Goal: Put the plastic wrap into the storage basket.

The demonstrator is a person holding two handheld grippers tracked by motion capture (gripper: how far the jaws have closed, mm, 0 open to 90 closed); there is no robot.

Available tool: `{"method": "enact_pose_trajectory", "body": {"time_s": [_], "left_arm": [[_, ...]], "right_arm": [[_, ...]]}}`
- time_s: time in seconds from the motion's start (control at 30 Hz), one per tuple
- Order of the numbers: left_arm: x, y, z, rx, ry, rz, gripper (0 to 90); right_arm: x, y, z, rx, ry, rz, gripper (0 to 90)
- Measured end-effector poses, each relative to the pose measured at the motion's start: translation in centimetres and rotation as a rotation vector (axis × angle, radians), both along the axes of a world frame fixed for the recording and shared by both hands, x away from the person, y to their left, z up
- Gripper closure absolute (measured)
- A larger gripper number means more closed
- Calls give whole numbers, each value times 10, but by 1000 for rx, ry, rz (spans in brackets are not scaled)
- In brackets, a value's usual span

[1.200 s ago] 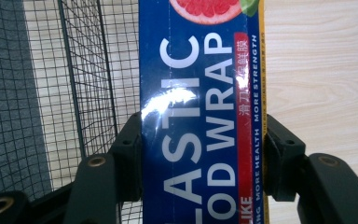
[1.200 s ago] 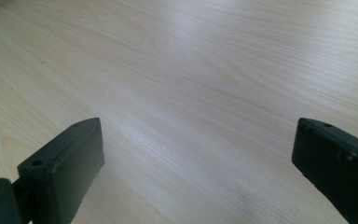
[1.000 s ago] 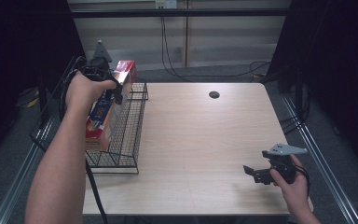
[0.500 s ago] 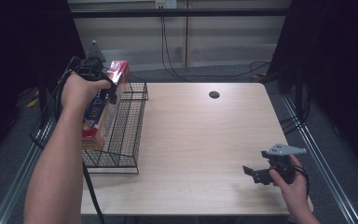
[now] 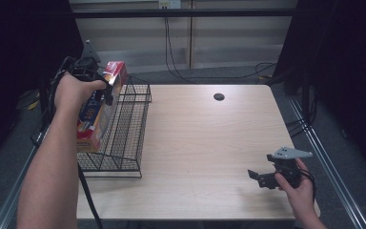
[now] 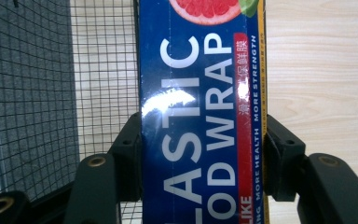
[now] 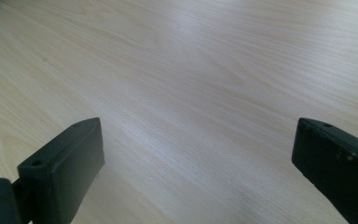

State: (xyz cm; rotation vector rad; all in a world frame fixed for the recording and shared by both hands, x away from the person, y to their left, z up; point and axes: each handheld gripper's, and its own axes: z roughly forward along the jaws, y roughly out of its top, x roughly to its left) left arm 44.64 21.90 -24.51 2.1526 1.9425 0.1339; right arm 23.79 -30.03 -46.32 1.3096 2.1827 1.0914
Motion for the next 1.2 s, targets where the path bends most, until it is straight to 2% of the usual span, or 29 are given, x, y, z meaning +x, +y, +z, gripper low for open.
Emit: {"method": "enact_pose_trajectory", "body": {"time_s": [0.5, 1.0, 1.07, 1.1, 1.2], "left_arm": [[4, 18, -4, 7, 6, 25, 441], [5, 31, -2, -11, 8, 50, 441], [5, 34, -1, -6, 9, 39, 440], [4, 34, -1, -5, 2, 55, 441], [4, 37, 0, -1, 4, 52, 440]], "right_arm": [[1, 3, -2, -12, 2, 10, 22], [2, 5, -4, -16, 9, 14, 21], [2, 5, -4, -16, 5, 15, 22], [2, 5, -4, -14, 7, 14, 22], [2, 5, -4, -14, 7, 13, 22]]}}
